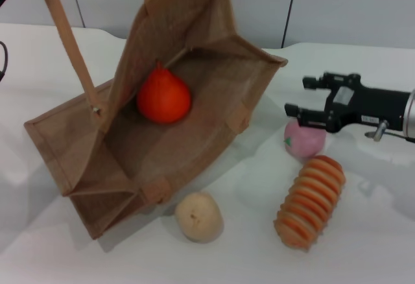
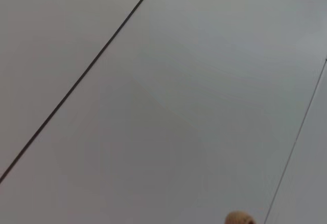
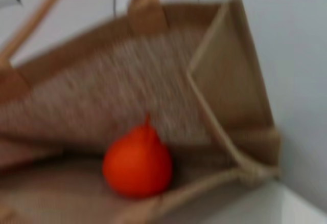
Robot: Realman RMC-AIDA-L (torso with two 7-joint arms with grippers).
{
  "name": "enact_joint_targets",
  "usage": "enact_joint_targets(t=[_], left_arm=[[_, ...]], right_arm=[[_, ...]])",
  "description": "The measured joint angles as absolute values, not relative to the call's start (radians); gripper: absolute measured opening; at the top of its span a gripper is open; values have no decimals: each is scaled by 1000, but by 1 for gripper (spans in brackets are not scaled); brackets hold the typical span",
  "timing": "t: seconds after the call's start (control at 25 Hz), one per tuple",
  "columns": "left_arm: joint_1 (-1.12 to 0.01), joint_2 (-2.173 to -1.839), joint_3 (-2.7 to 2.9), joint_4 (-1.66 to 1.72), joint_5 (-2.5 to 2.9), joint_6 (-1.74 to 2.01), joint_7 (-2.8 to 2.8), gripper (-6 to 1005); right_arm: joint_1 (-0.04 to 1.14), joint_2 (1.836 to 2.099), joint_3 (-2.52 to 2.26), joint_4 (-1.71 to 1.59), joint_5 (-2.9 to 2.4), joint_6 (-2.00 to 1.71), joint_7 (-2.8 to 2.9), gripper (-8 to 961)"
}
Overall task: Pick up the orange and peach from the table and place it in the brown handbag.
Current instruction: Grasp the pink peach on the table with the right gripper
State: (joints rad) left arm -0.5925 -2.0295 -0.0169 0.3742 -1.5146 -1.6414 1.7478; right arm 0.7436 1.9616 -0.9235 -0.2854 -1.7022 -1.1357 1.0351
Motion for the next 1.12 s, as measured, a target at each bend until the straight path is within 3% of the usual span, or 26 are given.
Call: enact_joint_targets(t=[1.12], left_arm=[[-602, -2029, -15, 363, -1507, -1635, 1753, 118]], right_arm=[[820, 1969, -949, -289, -2030, -1022, 1352, 665]])
